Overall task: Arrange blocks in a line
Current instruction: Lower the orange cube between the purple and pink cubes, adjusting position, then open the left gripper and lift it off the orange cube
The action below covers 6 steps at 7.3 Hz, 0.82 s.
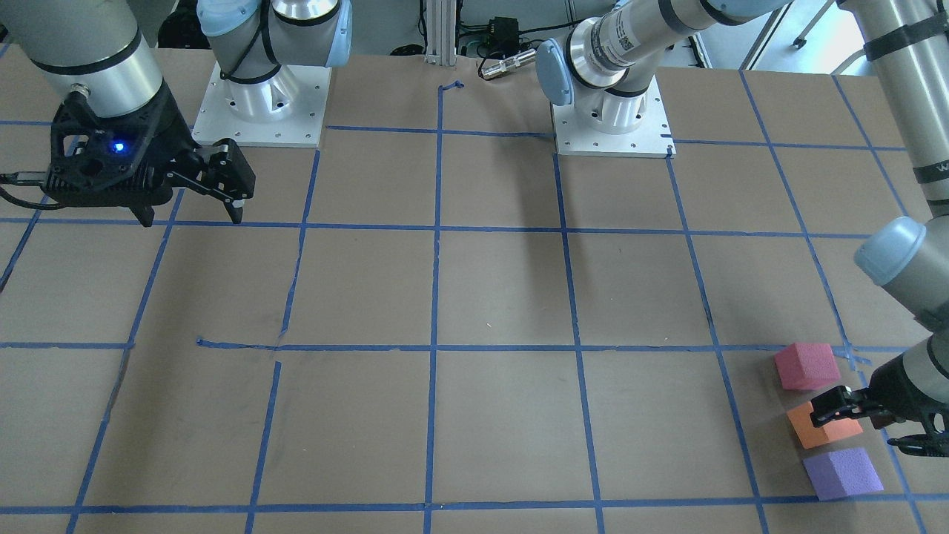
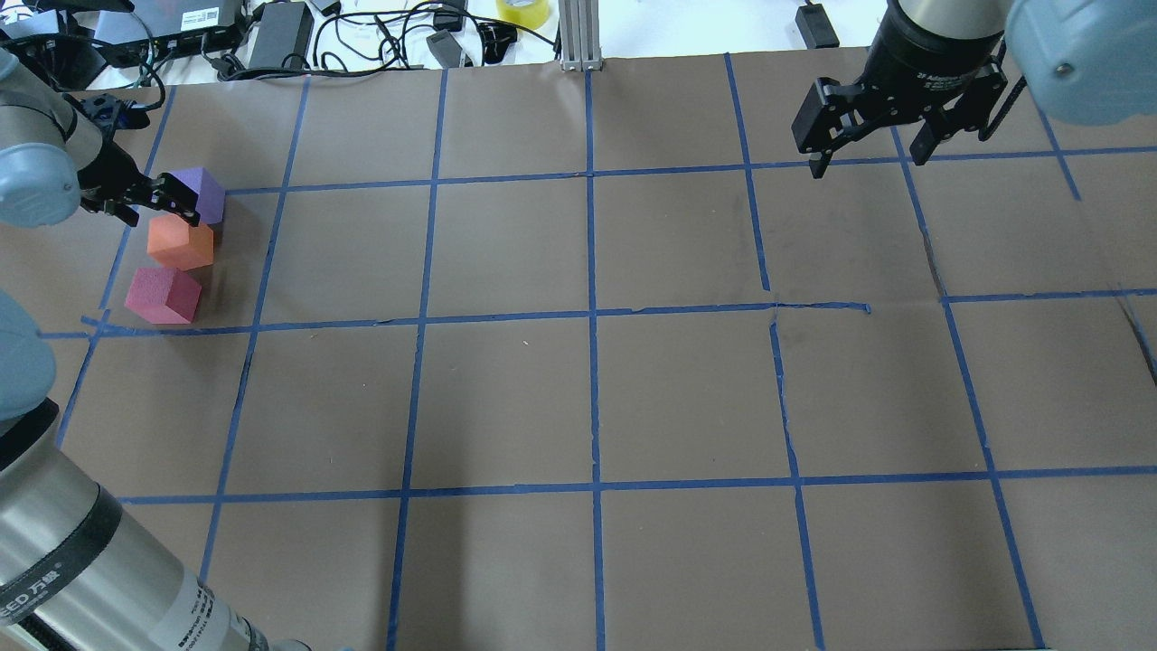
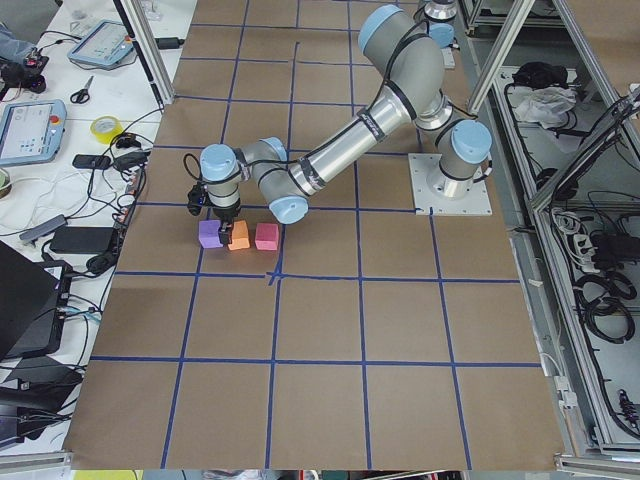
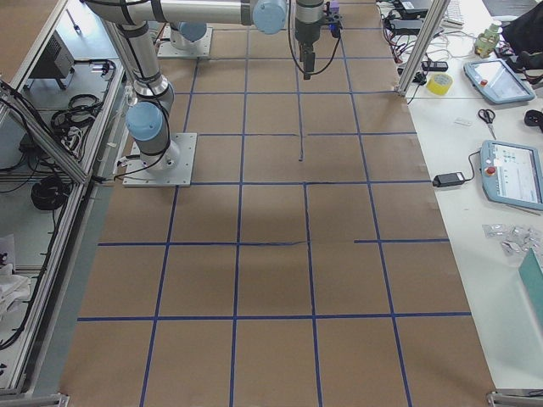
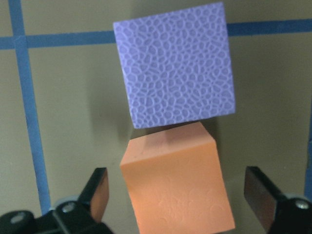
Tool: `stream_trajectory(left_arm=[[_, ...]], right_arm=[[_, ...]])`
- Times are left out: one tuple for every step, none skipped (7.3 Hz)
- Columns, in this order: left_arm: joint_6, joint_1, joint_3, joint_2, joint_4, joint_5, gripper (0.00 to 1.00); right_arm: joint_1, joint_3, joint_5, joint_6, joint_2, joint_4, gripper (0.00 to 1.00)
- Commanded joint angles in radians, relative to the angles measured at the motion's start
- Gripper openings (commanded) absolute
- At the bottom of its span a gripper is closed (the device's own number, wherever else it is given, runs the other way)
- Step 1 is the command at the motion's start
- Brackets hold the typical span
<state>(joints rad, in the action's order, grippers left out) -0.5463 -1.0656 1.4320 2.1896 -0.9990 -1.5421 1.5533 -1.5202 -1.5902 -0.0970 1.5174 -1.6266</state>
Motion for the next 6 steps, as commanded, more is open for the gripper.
stream_trajectory(left_arm=[[0.011, -0.036, 0.002, -0.119, -0.138, -0.004, 1.0], [0.011, -0.069, -0.01, -0.224, -0.273, -0.009, 1.0], [0.011, -0.086, -0.021, -0.34, -0.447, -0.009, 1.0], [0.012, -0.124, -0.033, -0.437, -0.536, -0.013, 1.0], [0.034, -0.17, -0.024, -0.497, -0.582, -0.095, 1.0], [0.146, -0.226, -0.024, -0.533, -0.589, -0.104, 1.0]], right_arm=[[0.008, -0.038, 0.006, 0.003, 0.033, 0.001, 1.0], [0.008, -0.053, 0.006, 0.003, 0.041, 0.001, 1.0], [0.008, -0.055, 0.004, 0.003, 0.041, 0.001, 1.0], [0.008, -0.057, 0.004, 0.003, 0.047, 0.001, 1.0], [0.008, -0.063, 0.006, 0.003, 0.053, 0.001, 1.0], [0.01, -0.072, 0.006, 0.003, 0.055, 0.001, 1.0]])
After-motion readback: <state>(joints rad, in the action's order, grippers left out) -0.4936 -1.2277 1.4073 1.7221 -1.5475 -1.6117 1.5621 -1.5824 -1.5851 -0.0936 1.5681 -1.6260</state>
